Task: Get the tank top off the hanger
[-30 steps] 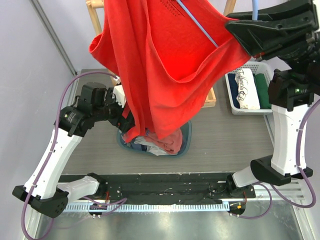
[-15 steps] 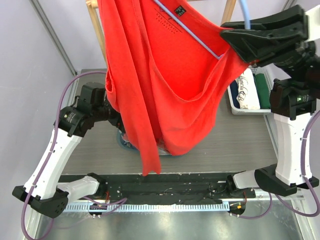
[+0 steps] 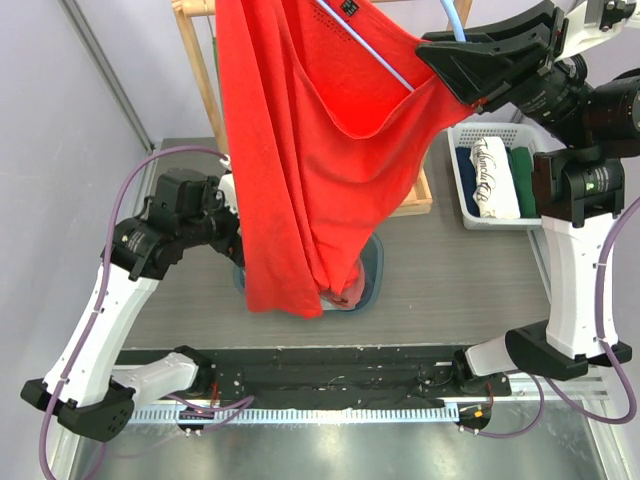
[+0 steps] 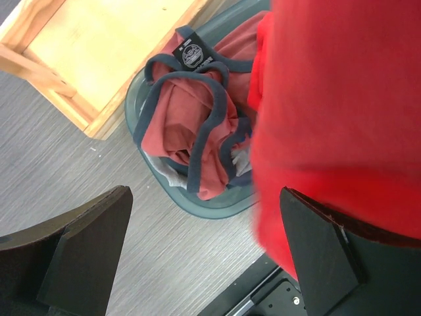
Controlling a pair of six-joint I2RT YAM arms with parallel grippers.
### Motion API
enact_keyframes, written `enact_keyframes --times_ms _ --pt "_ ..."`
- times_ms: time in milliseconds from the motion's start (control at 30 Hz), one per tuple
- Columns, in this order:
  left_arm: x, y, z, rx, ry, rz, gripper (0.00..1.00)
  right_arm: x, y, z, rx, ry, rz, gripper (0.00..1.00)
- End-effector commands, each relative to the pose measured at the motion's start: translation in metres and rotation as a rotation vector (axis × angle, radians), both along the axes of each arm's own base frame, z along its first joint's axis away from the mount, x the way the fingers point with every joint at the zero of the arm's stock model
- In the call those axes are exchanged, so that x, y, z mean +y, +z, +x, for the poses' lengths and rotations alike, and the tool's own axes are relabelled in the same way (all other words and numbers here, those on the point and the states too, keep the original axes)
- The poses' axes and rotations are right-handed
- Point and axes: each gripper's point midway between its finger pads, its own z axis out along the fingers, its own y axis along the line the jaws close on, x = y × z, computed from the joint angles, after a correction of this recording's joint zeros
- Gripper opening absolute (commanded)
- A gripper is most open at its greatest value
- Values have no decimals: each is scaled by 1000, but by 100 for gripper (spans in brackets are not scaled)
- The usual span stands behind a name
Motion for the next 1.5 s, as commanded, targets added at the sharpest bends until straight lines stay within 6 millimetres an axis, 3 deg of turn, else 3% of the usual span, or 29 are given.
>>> enact_keyframes --times_ms 0,67,167,200,267,333,433,567,633,767,900,1033,1100,1200,1333,1367,1467 --pt "13 2 2 -45 36 39 100 -17 37 -33 -142 -56 87 1" --pt "26 -5 10 -69 100 90 100 -16 31 -28 -126 -57 79 1" --pt "72 -13 37 -162 331 256 100 -16 26 -31 -126 -51 72 1" --pt "101 -10 45 -212 466 354 100 -16 25 -33 -128 -49 68 1" --pt "126 -14 53 -257 578 452 100 -14 21 -35 -123 -37 56 1" --pt "147 -11 50 -282 661 527 100 -15 19 -38 -129 -41 48 1" --pt "160 2 45 -338 723 476 100 -14 14 -33 -114 -51 37 1" --pt "171 34 39 -412 801 354 100 -16 16 -25 -126 -89 36 1" --pt "169 49 35 -435 817 257 100 -17 19 -25 -131 -103 35 2" --pt "132 78 29 -417 670 27 100 -17 22 -17 -140 -118 39 2" --pt "106 87 36 -332 591 -70 100 -17 21 -2 -130 -153 29 1" --pt "82 110 41 -282 500 -177 100 -14 15 7 -110 -155 18 1" --pt "71 109 43 -251 444 -197 100 -14 14 10 -108 -160 19 1" --pt "65 114 46 -235 437 -225 100 -13 15 15 -109 -161 24 1" --pt "63 126 51 -241 434 -239 100 -21 32 13 -159 -210 57 2" --pt "62 126 53 -236 434 -239 100 -21 33 22 -160 -230 60 1" --pt "61 132 53 -249 427 -250 100 -18 37 17 -167 -194 61 2"
